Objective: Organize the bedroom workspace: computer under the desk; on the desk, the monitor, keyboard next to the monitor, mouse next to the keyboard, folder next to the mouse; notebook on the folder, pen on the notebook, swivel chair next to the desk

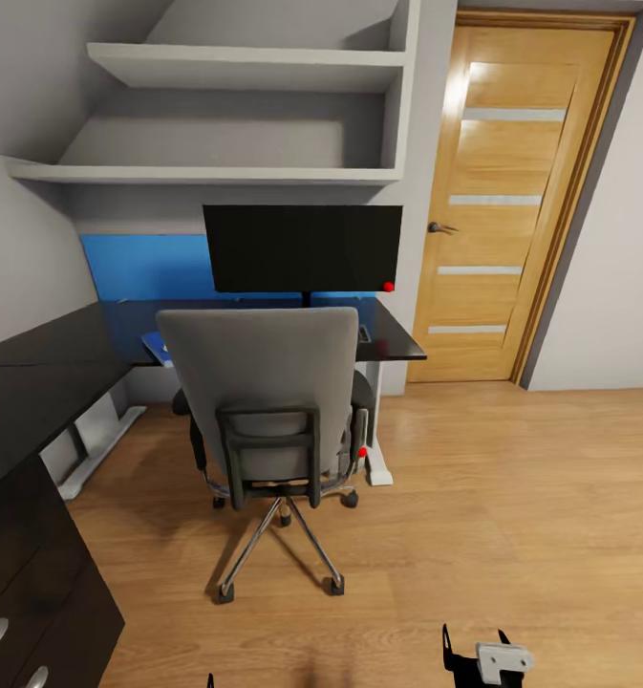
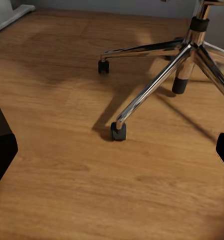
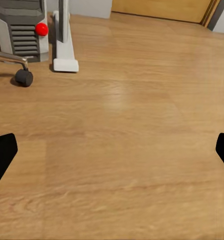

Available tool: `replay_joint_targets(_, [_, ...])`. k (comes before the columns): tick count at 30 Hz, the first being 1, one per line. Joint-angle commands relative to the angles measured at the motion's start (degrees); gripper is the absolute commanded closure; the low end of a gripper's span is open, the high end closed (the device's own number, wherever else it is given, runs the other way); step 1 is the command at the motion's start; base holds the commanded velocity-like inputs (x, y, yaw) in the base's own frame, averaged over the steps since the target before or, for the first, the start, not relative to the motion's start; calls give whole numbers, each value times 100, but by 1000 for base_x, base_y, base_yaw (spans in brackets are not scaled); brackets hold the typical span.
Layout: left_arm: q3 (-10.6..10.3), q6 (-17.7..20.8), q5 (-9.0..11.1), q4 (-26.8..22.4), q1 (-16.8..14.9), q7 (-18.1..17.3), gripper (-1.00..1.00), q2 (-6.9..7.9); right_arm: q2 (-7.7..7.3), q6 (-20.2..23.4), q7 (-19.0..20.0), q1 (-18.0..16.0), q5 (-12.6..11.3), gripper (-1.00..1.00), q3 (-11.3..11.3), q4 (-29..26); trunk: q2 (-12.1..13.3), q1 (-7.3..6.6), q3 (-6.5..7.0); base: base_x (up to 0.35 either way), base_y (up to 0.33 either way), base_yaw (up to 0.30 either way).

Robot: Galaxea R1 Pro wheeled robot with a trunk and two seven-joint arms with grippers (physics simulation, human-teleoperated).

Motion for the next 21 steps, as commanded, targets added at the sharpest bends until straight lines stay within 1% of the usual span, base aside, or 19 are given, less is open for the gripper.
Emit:
replay_joint_targets(1, [43, -60, -24, 3, 5, -10, -100, -6, 4, -19, -12, -6, -44, -100, 51, 12, 39, -24, 4, 0, 0, 70])
replay_joint_targets(9, [48, -84, -23, 3, 22, -13, -100, 1, 3, -10, -6, -6, -34, -100, 48, 11, 360, -199, 98, 0, 0, 80])
replay_joint_targets(18, [41, -84, -23, 3, 21, -16, -100, -12, 24, 10, 11, -6, -18, -100, 59, 25, 721, -397, 254, 0, 0, 9])
replay_joint_targets(21, [43, -84, -23, 3, 23, -16, -100, -18, 21, 78, 9, -6, -17, -100, 55, 28, 841, -463, 308, 0, 0, 0])
